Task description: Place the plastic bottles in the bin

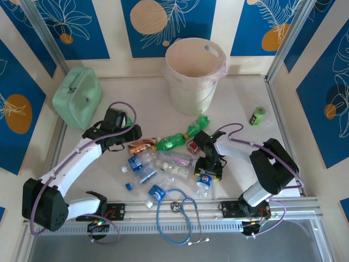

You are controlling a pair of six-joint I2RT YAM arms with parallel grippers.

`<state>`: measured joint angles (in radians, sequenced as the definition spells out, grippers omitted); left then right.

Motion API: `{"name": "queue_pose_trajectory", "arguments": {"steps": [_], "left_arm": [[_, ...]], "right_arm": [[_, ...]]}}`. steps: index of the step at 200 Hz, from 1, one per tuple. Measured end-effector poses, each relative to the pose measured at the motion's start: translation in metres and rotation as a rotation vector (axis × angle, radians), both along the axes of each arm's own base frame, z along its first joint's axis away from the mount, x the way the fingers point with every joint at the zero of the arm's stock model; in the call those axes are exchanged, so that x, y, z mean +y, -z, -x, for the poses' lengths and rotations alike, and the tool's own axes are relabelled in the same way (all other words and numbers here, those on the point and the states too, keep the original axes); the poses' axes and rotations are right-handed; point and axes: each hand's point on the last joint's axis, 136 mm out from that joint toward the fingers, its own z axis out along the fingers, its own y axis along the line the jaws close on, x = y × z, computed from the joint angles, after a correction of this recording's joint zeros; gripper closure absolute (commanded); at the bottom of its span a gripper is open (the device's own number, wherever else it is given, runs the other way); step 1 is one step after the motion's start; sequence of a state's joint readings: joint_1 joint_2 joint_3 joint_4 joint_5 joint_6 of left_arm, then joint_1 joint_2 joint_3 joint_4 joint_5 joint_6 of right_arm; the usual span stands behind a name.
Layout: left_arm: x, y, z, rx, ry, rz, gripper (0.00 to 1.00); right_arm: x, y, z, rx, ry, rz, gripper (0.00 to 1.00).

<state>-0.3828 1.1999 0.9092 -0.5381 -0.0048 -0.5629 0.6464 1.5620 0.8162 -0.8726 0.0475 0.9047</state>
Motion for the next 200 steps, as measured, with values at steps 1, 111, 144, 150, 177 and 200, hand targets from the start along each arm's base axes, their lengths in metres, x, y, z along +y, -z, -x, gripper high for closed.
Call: {"name": "queue_pose_trajectory", "arguments": {"steps": [1, 111, 144, 150, 177, 200], "left_arm": [[0.000, 0.000, 0.000, 0.000, -0.001, 0.000, 0.29], [0.004, 0.001, -0.002, 0.005, -0.021, 0.007, 0.29], [0.005, 0.001, -0.002, 0.005, -0.022, 0.007, 0.30], [0.005, 0.001, -0.002, 0.005, -0.023, 0.007, 0.30], [0.006, 0.002, -0.002, 0.006, -0.025, 0.007, 0.30], [0.010, 0.002, -0.004, 0.006, -0.038, 0.007, 0.29]], "right_arm": [[0.000, 0.000, 0.000, 0.000, 0.000, 0.000, 0.37], [0.000, -0.097, -0.049, -0.349, 0.046, -0.142, 0.56], [0.014, -0.203, -0.098, -0.670, 0.031, -0.295, 0.61], [0.015, -0.222, -0.107, -0.726, 0.031, -0.318, 0.61], [0.011, -0.300, -0.152, -0.972, 0.040, -0.375, 0.61], [0.002, -0.349, -0.193, -1.124, 0.073, -0.400, 0.61]]}}
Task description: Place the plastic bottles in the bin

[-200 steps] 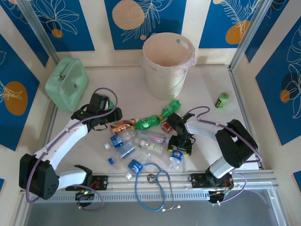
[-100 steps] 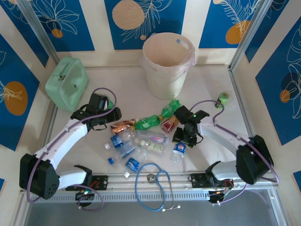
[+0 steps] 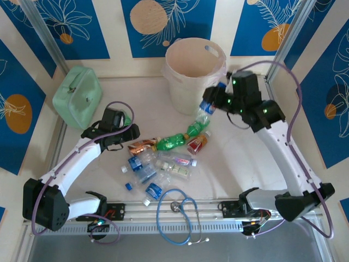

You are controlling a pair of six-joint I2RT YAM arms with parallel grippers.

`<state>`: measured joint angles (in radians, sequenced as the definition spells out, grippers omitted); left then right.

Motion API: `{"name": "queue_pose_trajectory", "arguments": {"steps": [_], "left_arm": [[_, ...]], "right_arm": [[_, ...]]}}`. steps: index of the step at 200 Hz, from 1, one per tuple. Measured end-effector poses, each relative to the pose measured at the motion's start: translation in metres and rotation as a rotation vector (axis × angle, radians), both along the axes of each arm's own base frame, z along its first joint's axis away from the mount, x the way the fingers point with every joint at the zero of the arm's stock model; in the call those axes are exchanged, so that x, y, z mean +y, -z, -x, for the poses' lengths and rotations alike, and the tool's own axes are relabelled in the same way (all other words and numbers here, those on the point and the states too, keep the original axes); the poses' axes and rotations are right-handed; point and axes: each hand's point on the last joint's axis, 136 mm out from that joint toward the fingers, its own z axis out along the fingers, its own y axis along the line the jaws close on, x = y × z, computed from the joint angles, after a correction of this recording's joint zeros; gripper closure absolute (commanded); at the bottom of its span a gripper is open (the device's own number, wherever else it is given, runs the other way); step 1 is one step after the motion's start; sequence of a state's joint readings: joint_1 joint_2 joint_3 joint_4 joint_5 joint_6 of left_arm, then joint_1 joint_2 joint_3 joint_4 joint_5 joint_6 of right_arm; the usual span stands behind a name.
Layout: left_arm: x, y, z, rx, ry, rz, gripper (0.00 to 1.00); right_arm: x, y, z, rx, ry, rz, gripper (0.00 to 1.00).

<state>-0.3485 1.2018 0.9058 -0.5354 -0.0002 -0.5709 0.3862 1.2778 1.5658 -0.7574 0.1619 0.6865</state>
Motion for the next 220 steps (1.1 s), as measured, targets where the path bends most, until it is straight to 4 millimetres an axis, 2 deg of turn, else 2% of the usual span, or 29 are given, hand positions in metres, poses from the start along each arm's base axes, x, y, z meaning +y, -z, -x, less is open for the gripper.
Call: {"name": "queue_pose_trajectory", "arguments": {"steps": [30, 53, 75, 127, 140, 156, 197, 220], "left_arm": [[0.006, 0.000, -0.002, 0.003, -0.018, -0.001, 0.30], [0.009, 0.001, -0.002, 0.003, -0.025, -0.003, 0.29], [0.011, 0.001, -0.003, 0.004, -0.032, -0.004, 0.29], [0.015, 0.001, -0.004, 0.005, -0.034, -0.002, 0.29], [0.015, 0.001, -0.004, 0.005, -0.031, -0.003, 0.29], [0.016, 0.001, -0.004, 0.006, -0.032, -0.001, 0.29], [0.019, 0.001, -0.005, 0.006, -0.037, -0.001, 0.29], [0.019, 0.002, -0.005, 0.007, -0.034, 0.000, 0.29]], "right_arm": [[-0.008, -0.045, -0.063, -0.131, 0.041, -0.042, 0.62], [-0.005, -0.065, -0.106, -0.192, 0.039, -0.066, 0.62], [0.001, -0.072, -0.140, -0.230, 0.033, -0.081, 0.62], [0.013, -0.077, -0.212, -0.265, 0.025, -0.092, 0.63], [0.017, -0.072, -0.225, -0.267, 0.020, -0.082, 0.62], [0.020, -0.054, -0.234, -0.231, 0.012, -0.066, 0.62], [0.031, 0.011, -0.236, -0.065, -0.030, -0.014, 0.62], [0.045, 0.032, -0.228, -0.006, -0.072, 0.016, 0.63]]}}
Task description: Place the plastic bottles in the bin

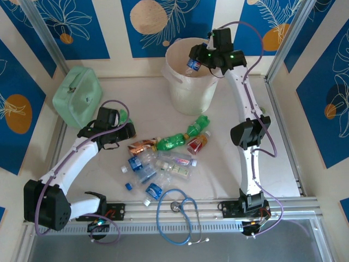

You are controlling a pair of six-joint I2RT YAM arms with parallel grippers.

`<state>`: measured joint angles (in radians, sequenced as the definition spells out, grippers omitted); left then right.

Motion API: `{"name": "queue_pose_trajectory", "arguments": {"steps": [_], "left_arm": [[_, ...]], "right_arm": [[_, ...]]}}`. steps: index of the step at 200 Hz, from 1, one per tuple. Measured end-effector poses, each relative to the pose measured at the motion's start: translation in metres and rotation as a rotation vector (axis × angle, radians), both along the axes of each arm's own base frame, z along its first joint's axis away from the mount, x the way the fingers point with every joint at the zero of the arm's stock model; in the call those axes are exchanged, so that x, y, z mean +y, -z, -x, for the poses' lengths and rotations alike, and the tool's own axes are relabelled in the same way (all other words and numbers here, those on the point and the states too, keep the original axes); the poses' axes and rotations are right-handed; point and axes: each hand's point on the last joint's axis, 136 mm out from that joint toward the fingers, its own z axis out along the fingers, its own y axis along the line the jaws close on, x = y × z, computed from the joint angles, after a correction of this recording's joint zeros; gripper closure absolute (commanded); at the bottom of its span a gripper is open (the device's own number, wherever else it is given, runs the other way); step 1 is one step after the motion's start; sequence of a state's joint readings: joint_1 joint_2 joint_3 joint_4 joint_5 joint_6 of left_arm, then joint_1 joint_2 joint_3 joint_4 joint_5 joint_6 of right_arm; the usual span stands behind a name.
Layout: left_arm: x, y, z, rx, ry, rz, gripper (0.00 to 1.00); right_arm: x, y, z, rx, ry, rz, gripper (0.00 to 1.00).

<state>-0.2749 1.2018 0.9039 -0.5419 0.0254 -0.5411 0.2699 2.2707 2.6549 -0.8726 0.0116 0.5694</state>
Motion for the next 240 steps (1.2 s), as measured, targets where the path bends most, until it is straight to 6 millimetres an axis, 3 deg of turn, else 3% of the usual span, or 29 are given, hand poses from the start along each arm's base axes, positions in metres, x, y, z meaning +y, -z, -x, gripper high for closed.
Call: {"name": "queue_pose_trajectory", "arguments": {"steps": [46, 107, 142, 184, 240], "left_arm": [[0.001, 0.000, 0.000, 0.000, -0.004, 0.001, 0.29], [0.002, 0.000, -0.001, 0.000, -0.007, 0.001, 0.30], [0.002, 0.000, -0.001, -0.002, -0.008, 0.005, 0.30], [0.001, 0.002, -0.001, 0.005, -0.005, 0.013, 0.30], [0.000, 0.016, -0.006, 0.043, -0.029, 0.021, 0.16]], "right_arm": [[0.029, 0.002, 0.014, 0.003, -0.086, 0.009, 0.63], [0.048, 0.012, 0.033, 0.085, -0.174, -0.045, 0.65], [0.067, 0.018, 0.054, 0.132, -0.241, -0.061, 0.64], [0.099, 0.008, 0.086, 0.149, -0.332, -0.073, 0.65], [0.121, 0.005, 0.109, 0.165, -0.397, -0.086, 0.65]]}}
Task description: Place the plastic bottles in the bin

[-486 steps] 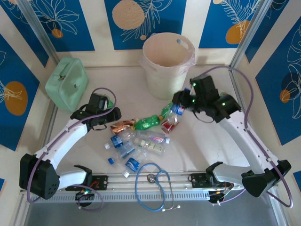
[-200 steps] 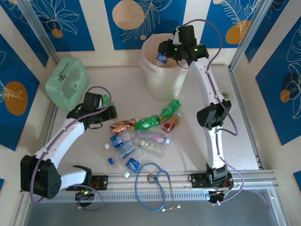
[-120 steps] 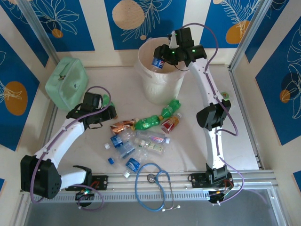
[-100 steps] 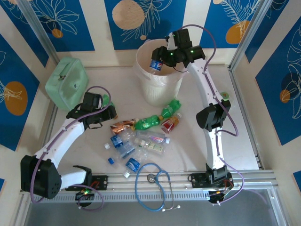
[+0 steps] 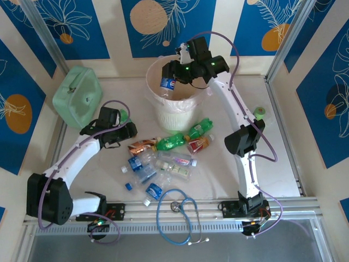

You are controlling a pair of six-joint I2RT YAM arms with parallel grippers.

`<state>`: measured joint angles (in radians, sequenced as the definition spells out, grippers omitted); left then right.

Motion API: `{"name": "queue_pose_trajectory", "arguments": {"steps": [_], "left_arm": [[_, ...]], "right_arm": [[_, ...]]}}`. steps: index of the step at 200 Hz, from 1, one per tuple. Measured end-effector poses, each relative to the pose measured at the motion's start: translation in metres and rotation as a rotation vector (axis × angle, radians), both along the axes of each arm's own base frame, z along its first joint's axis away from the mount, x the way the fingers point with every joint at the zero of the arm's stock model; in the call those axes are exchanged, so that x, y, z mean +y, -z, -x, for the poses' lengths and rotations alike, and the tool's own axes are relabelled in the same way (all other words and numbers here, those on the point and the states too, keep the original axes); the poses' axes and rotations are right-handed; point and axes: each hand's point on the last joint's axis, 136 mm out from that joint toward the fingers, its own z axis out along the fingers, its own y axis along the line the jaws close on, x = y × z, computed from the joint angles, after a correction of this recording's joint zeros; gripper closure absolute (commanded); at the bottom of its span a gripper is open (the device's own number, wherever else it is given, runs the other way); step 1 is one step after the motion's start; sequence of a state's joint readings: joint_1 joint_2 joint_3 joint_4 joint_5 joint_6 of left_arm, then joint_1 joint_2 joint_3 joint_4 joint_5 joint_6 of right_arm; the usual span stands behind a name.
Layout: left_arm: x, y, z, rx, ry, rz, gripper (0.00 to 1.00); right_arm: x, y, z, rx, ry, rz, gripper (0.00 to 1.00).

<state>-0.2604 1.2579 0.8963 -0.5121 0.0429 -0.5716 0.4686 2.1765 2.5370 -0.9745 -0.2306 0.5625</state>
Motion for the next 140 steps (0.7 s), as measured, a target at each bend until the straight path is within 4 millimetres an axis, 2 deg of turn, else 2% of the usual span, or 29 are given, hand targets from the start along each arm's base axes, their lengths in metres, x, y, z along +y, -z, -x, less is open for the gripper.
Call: {"name": "queue_pose_trajectory", "arguments": {"steps": [29, 60, 88, 104, 122, 140], "left_arm": [[0.007, 0.006, -0.004, 0.014, -0.041, -0.012, 0.14], [0.014, 0.021, -0.019, 0.045, -0.090, -0.021, 0.16], [0.013, 0.022, -0.038, 0.043, -0.111, -0.013, 0.13], [0.012, 0.015, -0.045, 0.026, -0.120, -0.007, 0.09], [0.013, 0.008, -0.053, -0.001, -0.129, -0.003, 0.04], [0.017, 0.004, -0.059, -0.016, -0.147, -0.002, 0.00]], "right_arm": [[0.002, 0.001, 0.003, 0.009, -0.004, 0.001, 0.65], [0.002, 0.001, 0.006, -0.001, 0.022, 0.039, 0.64], [-0.007, -0.015, 0.005, -0.064, 0.093, 0.092, 0.60], [-0.016, -0.021, 0.005, -0.084, 0.129, 0.114, 0.49], [-0.028, -0.025, 0.001, -0.097, 0.170, 0.129, 0.30], [-0.037, -0.025, -0.005, -0.104, 0.198, 0.147, 0.21]]}}
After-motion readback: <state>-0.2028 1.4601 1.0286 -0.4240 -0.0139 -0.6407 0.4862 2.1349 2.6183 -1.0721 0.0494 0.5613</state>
